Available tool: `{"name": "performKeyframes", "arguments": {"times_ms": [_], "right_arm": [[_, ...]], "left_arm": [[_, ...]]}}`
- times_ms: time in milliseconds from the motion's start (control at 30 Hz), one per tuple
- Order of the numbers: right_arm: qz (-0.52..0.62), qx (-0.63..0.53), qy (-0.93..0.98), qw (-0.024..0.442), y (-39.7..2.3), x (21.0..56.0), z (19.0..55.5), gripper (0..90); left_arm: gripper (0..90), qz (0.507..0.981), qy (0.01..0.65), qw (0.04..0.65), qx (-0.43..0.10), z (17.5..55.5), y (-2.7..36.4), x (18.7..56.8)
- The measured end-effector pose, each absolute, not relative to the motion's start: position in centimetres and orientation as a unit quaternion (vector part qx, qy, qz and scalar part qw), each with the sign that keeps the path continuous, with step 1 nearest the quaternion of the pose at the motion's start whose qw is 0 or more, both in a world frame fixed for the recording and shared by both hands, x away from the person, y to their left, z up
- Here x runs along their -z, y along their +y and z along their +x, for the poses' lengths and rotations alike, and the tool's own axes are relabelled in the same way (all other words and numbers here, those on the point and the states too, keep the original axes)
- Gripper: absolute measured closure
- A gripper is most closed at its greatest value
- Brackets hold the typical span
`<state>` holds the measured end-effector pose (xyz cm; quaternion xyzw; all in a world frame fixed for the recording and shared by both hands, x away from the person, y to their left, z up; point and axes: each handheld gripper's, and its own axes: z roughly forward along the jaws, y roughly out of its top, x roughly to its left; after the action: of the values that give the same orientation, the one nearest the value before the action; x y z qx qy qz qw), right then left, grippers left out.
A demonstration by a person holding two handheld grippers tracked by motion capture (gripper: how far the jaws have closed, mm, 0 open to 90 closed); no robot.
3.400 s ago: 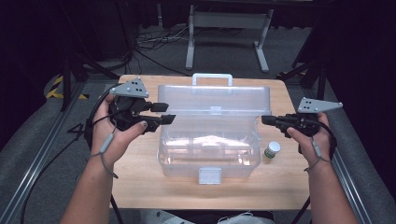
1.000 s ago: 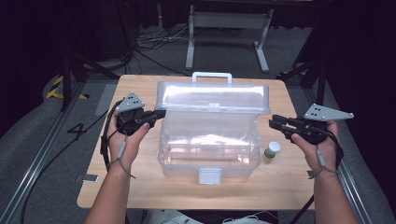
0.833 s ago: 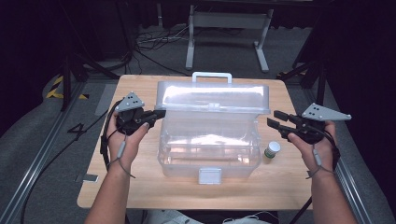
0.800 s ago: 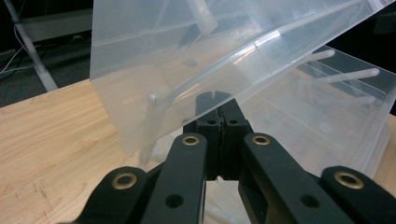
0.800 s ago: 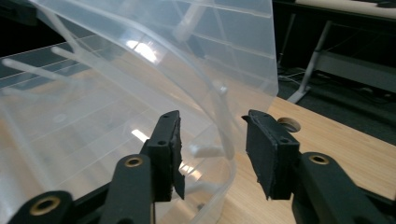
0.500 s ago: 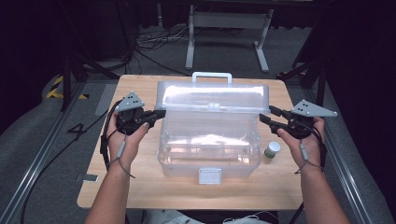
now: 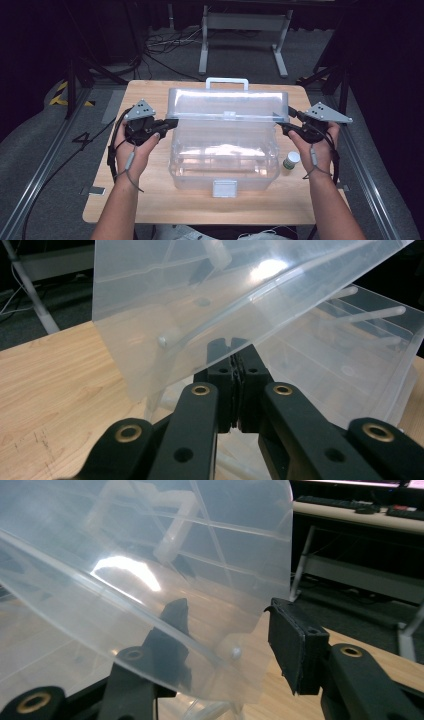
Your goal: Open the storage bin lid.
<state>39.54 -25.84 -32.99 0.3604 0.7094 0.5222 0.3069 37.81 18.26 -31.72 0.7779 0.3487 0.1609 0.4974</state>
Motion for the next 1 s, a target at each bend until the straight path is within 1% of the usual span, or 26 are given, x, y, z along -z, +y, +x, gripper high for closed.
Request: {"name": "performKeyframes", "arguments": {"times_ms": [133, 167, 333, 433, 800, 1000], "right_arm": [[0.363, -0.52, 0.704, 0.32, -25.6, 33.0, 39.6, 54.7], [0.364, -0.517, 0.703, 0.325, -25.6, 33.0, 39.6, 55.4], [0.368, -0.509, 0.704, 0.333, -25.3, 32.9, 40.1, 53.9], [0.372, -0.507, 0.701, 0.336, -25.1, 32.8, 40.5, 53.8], [0.389, -0.516, 0.681, 0.344, -24.7, 32.3, 41.6, 56.0], [0.4, -0.509, 0.676, 0.351, -24.5, 32.0, 41.9, 59.0]], "left_arm": [[82.2, 0.778, 0.354, 0.495, -0.159, 37.6, 18.4, 31.8], [82.2, 0.776, 0.358, 0.495, -0.158, 37.5, 18.4, 31.8], [69.1, 0.785, 0.358, 0.479, -0.164, 36.8, 18.6, 31.8], [64.3, 0.788, 0.356, 0.474, -0.163, 36.3, 18.8, 31.8], [55.3, 0.806, 0.355, 0.446, -0.158, 34.4, 19.9, 32.5], [53.4, 0.817, 0.344, 0.44, -0.146, 33.6, 20.2, 32.8]]}}
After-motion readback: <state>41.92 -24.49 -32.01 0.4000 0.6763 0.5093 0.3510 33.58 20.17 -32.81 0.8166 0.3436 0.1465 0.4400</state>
